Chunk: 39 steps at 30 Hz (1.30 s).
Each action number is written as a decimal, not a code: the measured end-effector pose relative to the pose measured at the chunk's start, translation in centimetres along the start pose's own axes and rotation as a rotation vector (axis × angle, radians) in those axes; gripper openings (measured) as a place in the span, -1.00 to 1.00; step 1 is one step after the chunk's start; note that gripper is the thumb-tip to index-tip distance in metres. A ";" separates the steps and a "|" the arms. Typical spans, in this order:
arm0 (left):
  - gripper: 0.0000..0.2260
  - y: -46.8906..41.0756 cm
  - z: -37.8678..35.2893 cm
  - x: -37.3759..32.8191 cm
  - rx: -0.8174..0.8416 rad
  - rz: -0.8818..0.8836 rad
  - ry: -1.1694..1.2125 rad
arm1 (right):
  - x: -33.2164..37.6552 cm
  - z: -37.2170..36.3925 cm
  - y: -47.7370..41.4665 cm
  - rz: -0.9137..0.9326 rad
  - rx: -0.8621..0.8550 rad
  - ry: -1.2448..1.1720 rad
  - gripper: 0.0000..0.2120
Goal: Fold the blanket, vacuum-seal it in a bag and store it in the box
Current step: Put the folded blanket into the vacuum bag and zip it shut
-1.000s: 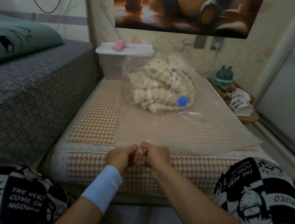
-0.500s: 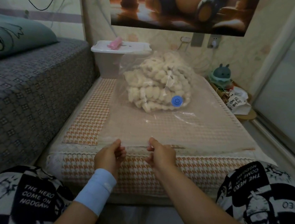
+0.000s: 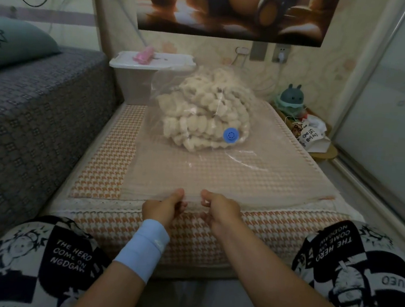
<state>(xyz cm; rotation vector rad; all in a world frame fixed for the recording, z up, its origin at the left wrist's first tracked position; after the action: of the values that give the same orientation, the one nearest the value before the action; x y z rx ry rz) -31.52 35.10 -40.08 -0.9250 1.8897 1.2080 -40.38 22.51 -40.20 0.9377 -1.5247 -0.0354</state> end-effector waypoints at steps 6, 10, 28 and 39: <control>-0.84 -0.7 1.5 -1.6 -0.071 -0.056 0.069 | 1.0 1.2 -0.4 0.002 -0.016 -0.072 -0.85; -0.89 0.1 1.1 -1.1 -0.081 -0.082 0.150 | 1.2 1.6 -0.5 0.000 0.039 -0.084 -0.77; -0.89 0.2 -2.7 0.6 -0.015 0.063 0.169 | 1.9 3.1 -1.1 0.051 -0.010 -0.055 -0.77; -0.80 1.2 -5.1 1.3 0.187 0.079 0.202 | 2.4 4.3 -1.4 0.062 0.001 -0.083 -0.76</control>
<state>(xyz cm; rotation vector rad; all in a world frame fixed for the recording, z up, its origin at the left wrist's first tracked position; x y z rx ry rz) -34.11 30.46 -39.07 -0.9048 2.1759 0.9916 -42.94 18.14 -39.93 0.8987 -1.6302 -0.0291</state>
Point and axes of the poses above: each hand's wrist, its own y-axis away from the middle knuckle, its own z-axis out of the back of the hand, x = y × z, the point moved 6 cm from there along -y, towards the middle knuckle, and after that the axes turned 2 degrees about x, right-handed, at the moved point
